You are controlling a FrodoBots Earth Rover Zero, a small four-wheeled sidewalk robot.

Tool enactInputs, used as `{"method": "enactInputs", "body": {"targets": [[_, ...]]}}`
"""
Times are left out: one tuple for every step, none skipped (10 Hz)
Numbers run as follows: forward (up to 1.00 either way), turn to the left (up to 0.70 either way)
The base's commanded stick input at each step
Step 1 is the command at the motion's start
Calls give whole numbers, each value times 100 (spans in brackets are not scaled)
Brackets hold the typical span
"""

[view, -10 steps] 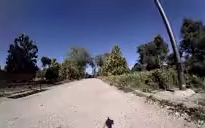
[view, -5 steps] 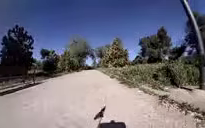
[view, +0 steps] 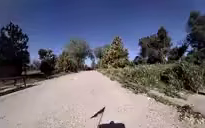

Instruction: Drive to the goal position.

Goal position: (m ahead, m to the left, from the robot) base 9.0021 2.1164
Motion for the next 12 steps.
{"method": "enactInputs", "body": {"targets": [[100, 4], [100, 4], [100, 4], [100, 4], [100, 4], [100, 4], [100, 4], [100, 4], [100, 4], [100, 4], [100, 4], [100, 4]]}}
